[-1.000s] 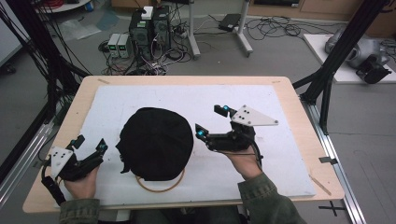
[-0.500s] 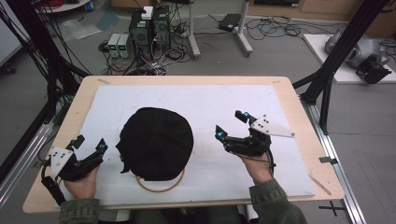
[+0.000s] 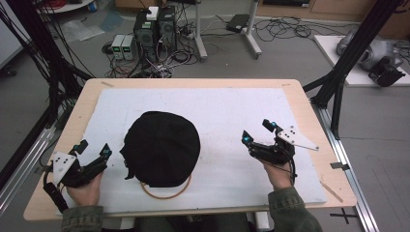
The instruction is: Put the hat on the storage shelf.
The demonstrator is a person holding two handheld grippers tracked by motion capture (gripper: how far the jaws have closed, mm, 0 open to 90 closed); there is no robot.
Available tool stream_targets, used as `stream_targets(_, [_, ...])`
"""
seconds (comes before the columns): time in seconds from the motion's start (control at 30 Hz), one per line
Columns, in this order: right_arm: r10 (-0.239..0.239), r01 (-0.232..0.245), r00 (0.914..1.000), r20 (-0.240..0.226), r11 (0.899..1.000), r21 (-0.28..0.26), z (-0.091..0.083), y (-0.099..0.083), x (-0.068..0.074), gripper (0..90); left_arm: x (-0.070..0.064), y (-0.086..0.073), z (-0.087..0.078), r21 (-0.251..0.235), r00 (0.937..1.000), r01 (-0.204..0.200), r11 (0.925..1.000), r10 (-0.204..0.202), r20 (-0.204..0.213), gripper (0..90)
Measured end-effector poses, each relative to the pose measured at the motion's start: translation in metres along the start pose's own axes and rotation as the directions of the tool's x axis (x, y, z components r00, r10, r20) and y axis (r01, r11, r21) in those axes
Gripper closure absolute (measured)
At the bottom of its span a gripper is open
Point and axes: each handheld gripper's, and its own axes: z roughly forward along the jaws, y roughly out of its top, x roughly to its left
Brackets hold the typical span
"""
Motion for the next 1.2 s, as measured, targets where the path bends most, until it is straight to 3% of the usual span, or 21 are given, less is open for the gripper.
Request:
stream_targets(0.23, [0.006,-0.005,0.9987,0.051,1.000,-0.016,-0.010,-0.012,-0.014,11.9,0.000,0.000,0.000,-0.004,1.0000,0.003,1.0000,-0.003,0.003,22.7])
stream_targets(0.37, [-0.001,0.004,0.9919,0.127,1.000,-0.022,-0.017,-0.022,-0.025,11.9,0.000,0.000,0.000,-0.007,1.0000,0.006,1.0000,-0.006,0.002,22.6])
stream_targets(0.47, [-0.002,0.007,0.9883,0.152,1.000,-0.029,-0.020,-0.026,-0.029,11.9,0.000,0.000,0.000,-0.004,1.0000,0.007,1.0000,-0.007,0.003,22.6])
stream_targets(0.53, [-0.013,0.021,0.9751,0.222,0.999,-0.037,-0.025,-0.033,-0.034,11.9,0.000,0.000,0.000,-0.004,0.9999,0.010,0.9999,-0.010,0.003,22.6])
stream_targets(0.57, [-0.013,0.021,0.9751,0.222,0.999,-0.037,-0.025,-0.033,-0.034,11.9,0.000,0.000,0.000,-0.004,0.9999,0.010,0.9999,-0.010,0.003,22.6])
stream_targets(0.6, [-0.020,0.030,0.9701,0.242,0.999,-0.038,-0.026,-0.035,-0.035,11.9,0.000,0.000,0.000,-0.002,0.9999,0.010,0.9999,-0.010,0.003,22.6])
stream_targets(0.63, [-0.029,0.040,0.9598,0.279,0.999,-0.034,-0.028,-0.039,-0.037,11.9,0.000,0.000,0.000,-0.003,0.9999,0.012,0.9999,-0.012,0.001,22.6])
stream_targets(0.67, [-0.029,0.040,0.9598,0.279,0.999,-0.034,-0.028,-0.039,-0.037,11.9,0.000,0.000,0.000,0.000,0.9999,0.012,0.9999,-0.012,0.001,22.6])
stream_targets(0.7, [-0.035,0.046,0.9530,0.301,0.999,-0.027,-0.029,-0.041,-0.040,11.9,0.000,0.000,-0.001,0.001,0.9999,0.013,0.9999,-0.013,0.001,22.6])
stream_targets(0.97, [-0.022,0.028,0.9363,0.351,1.000,-0.011,-0.030,-0.050,-0.048,11.9,0.000,0.000,-0.001,-0.003,0.9999,0.014,0.9999,-0.014,-0.002,22.5])
stream_targets(1.2, [-0.045,0.048,0.9340,0.355,0.999,0.000,-0.029,-0.051,-0.046,11.9,0.001,0.000,-0.001,-0.001,0.9999,0.016,0.9999,-0.016,-0.001,22.5])
